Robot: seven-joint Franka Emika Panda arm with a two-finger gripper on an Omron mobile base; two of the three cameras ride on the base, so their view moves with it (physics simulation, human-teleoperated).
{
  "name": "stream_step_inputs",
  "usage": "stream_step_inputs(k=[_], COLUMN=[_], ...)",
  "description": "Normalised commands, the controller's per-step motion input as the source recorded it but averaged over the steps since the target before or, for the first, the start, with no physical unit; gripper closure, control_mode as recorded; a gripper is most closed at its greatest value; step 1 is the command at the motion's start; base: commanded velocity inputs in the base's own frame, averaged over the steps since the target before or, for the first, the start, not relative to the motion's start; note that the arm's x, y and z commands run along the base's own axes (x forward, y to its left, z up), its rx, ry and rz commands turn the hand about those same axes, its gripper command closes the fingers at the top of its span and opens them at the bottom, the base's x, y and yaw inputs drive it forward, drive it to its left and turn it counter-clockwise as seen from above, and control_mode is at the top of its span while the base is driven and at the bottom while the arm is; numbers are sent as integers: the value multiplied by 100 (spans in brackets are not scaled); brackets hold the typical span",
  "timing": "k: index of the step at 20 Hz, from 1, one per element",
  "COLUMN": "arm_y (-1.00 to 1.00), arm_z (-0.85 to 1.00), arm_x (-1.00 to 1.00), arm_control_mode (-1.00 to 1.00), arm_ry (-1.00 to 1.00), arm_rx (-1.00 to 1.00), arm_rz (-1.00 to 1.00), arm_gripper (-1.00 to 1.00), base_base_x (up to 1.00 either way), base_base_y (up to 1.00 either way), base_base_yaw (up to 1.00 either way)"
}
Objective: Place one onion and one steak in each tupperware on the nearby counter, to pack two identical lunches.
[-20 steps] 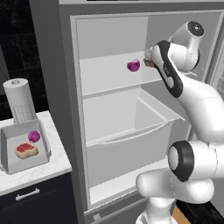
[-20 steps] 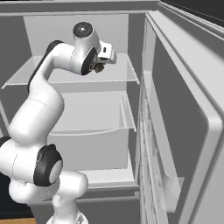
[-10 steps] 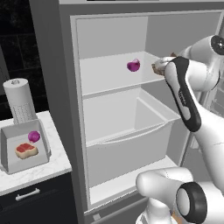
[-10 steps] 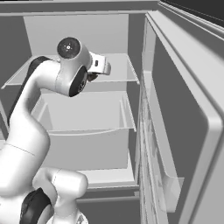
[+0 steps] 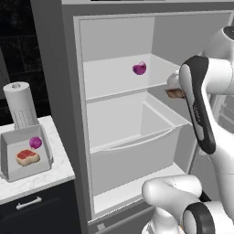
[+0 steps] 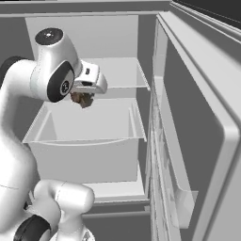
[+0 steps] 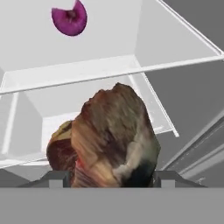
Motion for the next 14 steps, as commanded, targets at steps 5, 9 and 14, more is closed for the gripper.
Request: stream_step_inputs(k=[5,9,14], arm_y=[13,0,16], arm_z=[-100,-93,-29], arm_x=[-96,-73,-30], arm_control_mode=[-100,-100,-100], arm_ry=[5,5,13], arm_rx=[0,0,0], arm_rz=[0,1,0], arm_gripper=[100,100,100], base_base_x=[0,0,0], base_base_y=[0,0,0], base_base_yaw=[0,0,0])
